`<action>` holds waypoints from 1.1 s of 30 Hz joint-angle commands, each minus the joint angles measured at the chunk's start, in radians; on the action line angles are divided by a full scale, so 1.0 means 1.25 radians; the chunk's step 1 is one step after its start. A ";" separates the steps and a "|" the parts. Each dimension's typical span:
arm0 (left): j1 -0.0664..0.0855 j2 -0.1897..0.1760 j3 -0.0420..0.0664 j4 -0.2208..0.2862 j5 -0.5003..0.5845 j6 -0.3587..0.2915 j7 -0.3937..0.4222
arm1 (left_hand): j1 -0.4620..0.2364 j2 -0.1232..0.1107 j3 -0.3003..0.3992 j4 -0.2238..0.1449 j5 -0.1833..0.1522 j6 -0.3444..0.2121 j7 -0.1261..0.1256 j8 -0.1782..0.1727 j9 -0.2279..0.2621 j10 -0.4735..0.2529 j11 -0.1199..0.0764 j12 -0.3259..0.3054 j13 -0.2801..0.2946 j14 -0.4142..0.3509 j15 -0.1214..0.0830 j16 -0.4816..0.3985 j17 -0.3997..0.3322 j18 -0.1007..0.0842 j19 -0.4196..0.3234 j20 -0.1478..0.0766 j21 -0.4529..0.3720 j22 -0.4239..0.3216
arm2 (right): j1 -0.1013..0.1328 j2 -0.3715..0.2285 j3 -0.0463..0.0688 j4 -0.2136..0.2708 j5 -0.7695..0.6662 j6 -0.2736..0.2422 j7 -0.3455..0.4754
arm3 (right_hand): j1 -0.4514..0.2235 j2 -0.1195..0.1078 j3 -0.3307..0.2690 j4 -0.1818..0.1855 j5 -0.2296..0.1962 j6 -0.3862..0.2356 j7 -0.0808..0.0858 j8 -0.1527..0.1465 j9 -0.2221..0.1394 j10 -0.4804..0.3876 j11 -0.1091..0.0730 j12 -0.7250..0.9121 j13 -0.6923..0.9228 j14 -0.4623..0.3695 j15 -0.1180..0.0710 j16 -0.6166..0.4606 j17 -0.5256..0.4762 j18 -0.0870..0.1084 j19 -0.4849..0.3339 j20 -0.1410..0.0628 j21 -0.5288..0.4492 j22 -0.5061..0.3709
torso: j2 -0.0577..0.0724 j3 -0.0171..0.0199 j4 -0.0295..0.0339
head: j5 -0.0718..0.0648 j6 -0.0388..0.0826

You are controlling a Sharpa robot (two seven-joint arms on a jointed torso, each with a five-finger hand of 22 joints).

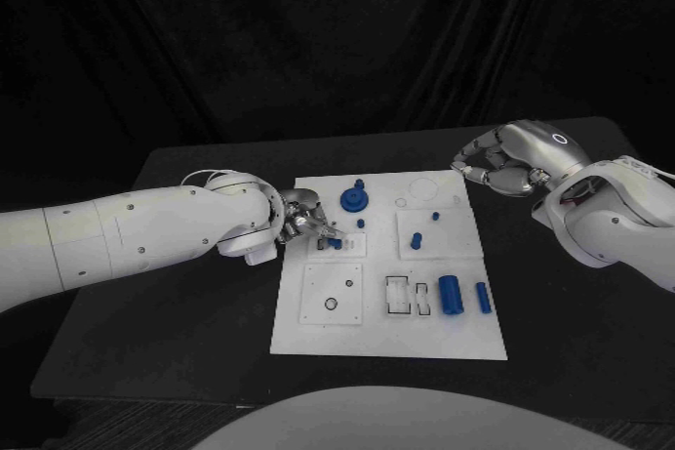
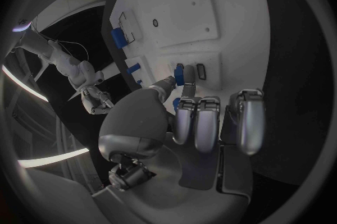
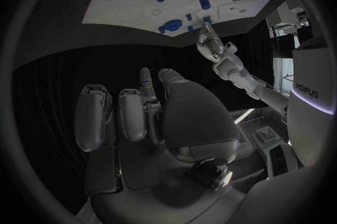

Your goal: Assemble the parts on the task board

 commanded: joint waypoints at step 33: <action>-0.002 -0.004 0.000 0.007 0.002 0.006 0.013 | -0.088 0.006 -0.095 0.079 -0.072 0.013 0.004 -0.011 0.000 0.085 0.008 0.002 0.211 0.083 0.006 0.002 0.211 0.009 -0.001 0.002 -0.011 0.147 | -0.004 0.001 0.001 -0.003 -0.002 0.009 -0.024 | 0.016 -0.001 0.011 -0.008 0.013 0.003 0.002 -0.005 0.002 0.070 0.007 -0.003 0.174 0.030 0.005 -0.006 -0.004 0.003 0.024 0.006 -0.005 0.155 | 0.000 0.0000 -0.0007 | 0.004 0.000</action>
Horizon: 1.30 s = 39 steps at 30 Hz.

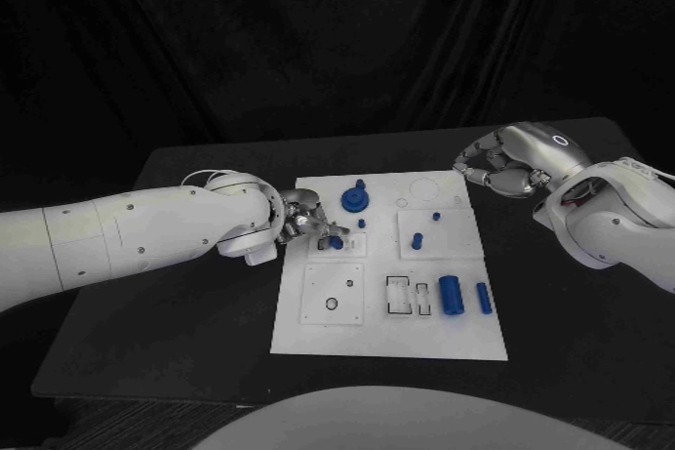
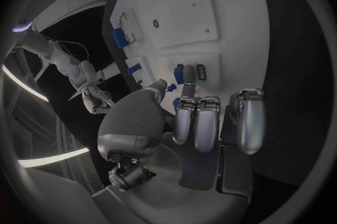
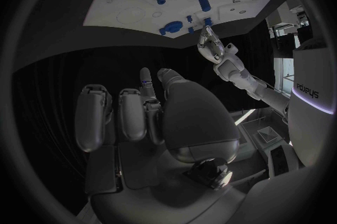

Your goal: Assemble the parts on the task board

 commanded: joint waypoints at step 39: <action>-0.002 0.000 0.000 0.010 0.001 -0.008 0.018 | 0.108 0.021 0.031 -0.076 0.162 0.000 -0.012 0.016 0.033 0.082 -0.006 0.002 0.211 0.083 -0.004 0.002 0.211 0.009 0.004 -0.008 -0.007 0.155 | -0.002 -0.003 0.001 0.002 0.001 0.002 -0.020 | 0.015 0.001 0.009 -0.008 0.012 0.003 0.002 -0.006 0.002 0.070 0.008 -0.003 0.173 0.030 0.005 -0.003 -0.002 0.004 0.024 0.006 -0.006 0.155 | 0.000 0.0004 -0.0001 | 0.002 0.000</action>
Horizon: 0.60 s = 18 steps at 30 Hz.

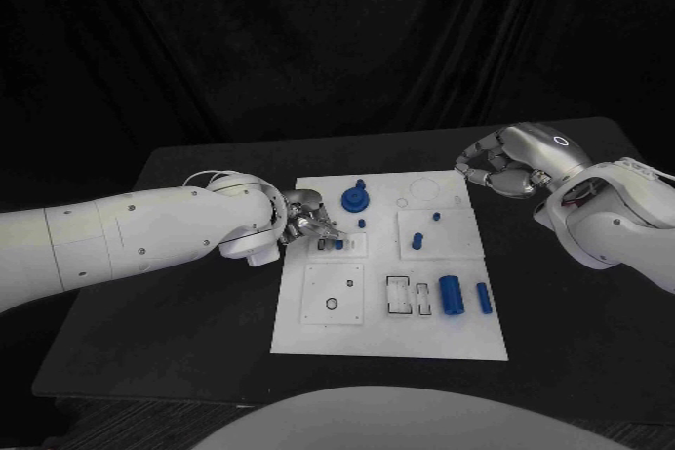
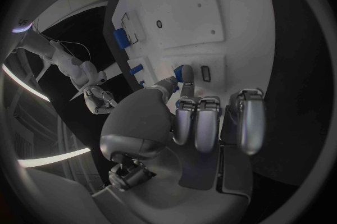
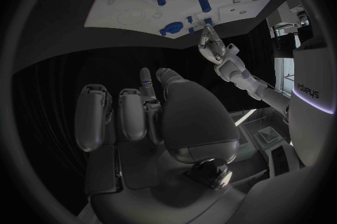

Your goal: Assemble the parts on the task board

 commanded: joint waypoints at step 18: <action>0.046 -0.087 0.001 0.077 0.001 -0.153 0.056 | -0.114 -0.042 -0.181 0.128 -0.177 0.004 -0.005 0.083 0.091 0.085 -0.010 0.002 0.211 0.083 -0.011 0.002 0.211 -0.003 0.041 -0.011 0.034 0.181 | -0.002 -0.005 0.001 0.000 0.002 0.000 -0.017 | 0.008 -0.001 0.003 -0.002 0.006 0.003 0.003 -0.003 0.002 0.067 0.005 -0.003 0.173 0.030 0.005 -0.003 0.000 0.004 0.024 0.006 -0.003 0.155 | 0.000 -0.0010 -0.0002 | 0.002 0.000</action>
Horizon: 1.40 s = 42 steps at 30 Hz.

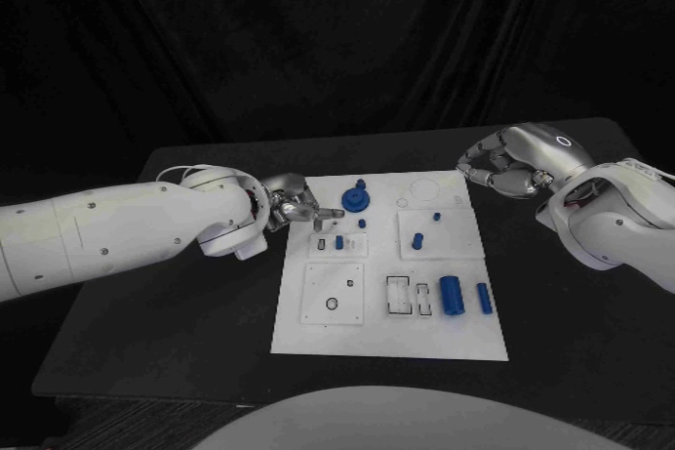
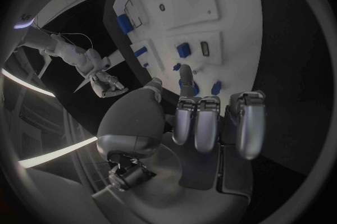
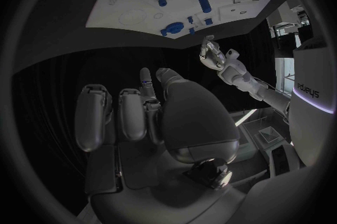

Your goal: Assemble the parts on the task board

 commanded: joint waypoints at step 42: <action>0.051 0.078 0.001 -0.210 -0.079 0.153 0.015 | 0.071 0.061 -0.144 0.003 -0.006 -0.100 0.020 -0.031 0.023 0.084 0.015 0.002 0.211 0.084 0.009 0.002 0.211 -0.015 0.063 0.007 0.047 0.200 | -0.003 -0.014 0.001 0.018 0.000 0.013 -0.031 | -0.004 0.000 0.006 0.001 0.007 0.020 -0.002 0.001 0.008 0.058 0.003 -0.013 0.144 0.015 0.007 -0.062 -0.102 0.011 0.014 0.009 -0.038 0.144 | 0.008 -0.0029 0.0004 | -0.001 0.000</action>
